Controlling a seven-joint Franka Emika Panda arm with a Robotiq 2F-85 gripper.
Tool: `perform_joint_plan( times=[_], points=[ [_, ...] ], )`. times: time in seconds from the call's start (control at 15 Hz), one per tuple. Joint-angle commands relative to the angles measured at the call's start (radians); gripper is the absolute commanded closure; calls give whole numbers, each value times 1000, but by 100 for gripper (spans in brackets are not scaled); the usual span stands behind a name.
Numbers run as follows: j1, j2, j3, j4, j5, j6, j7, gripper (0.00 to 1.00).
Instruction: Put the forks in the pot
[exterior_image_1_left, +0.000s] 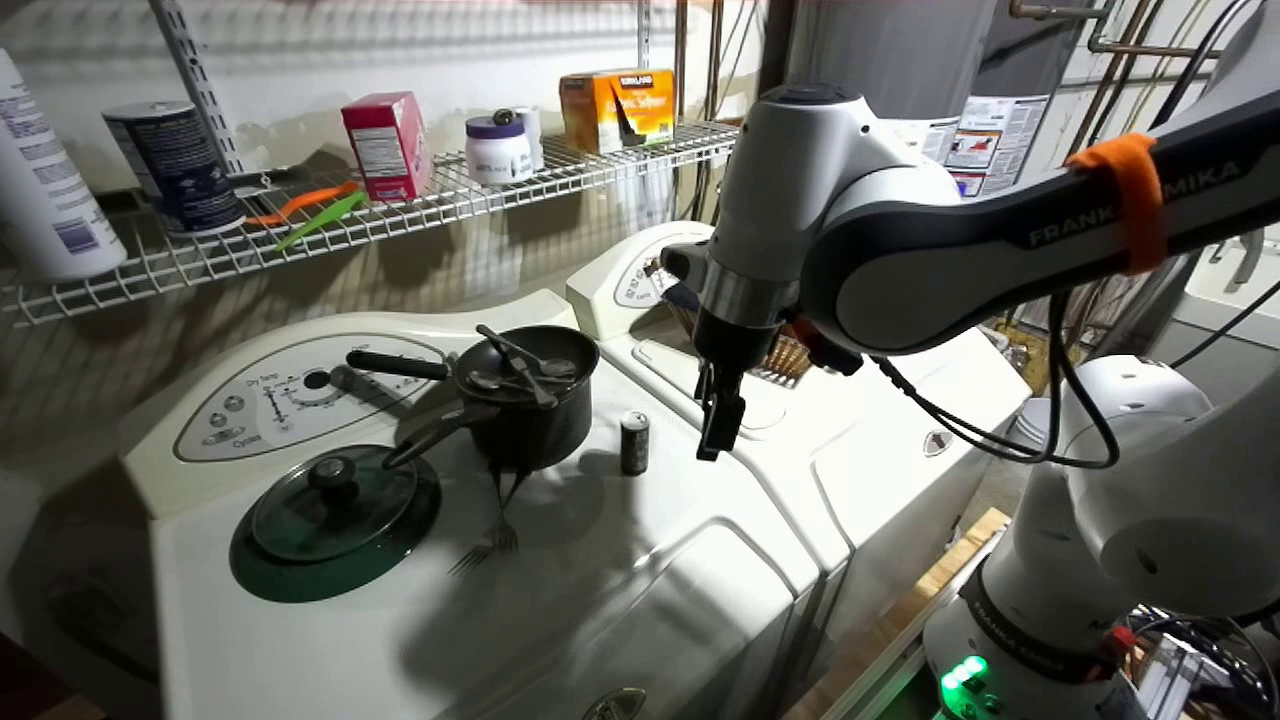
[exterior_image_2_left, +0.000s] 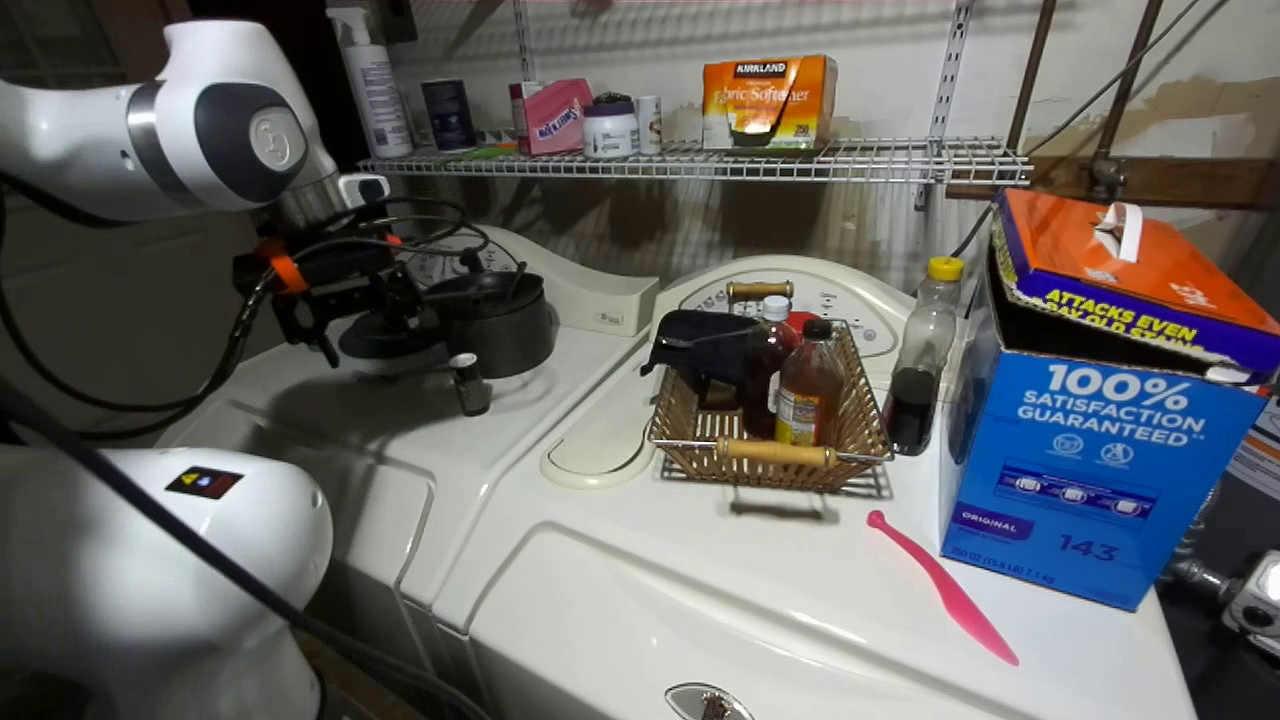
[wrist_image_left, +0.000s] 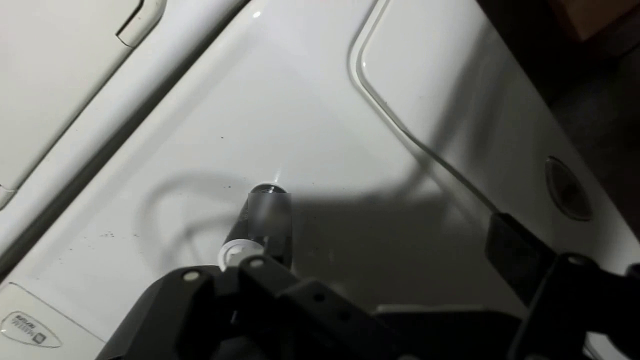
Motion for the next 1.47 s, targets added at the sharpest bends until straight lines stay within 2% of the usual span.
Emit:
perform_joint_plan(
  times=[0.0, 0.47, 0.53, 0.6, 1.0, 1.4],
  points=[
    [1, 14, 13, 2, 16, 9, -20, 0],
    [17, 60, 16, 2, 21, 47, -39, 0],
    [45, 79, 7, 9, 36, 76, -83, 0],
    [52, 105, 36, 38, -7, 53, -108, 0],
    [146, 204, 103, 132, -29, 36, -245, 0],
    [130, 405, 211, 320, -204, -65, -280, 0]
  ],
)
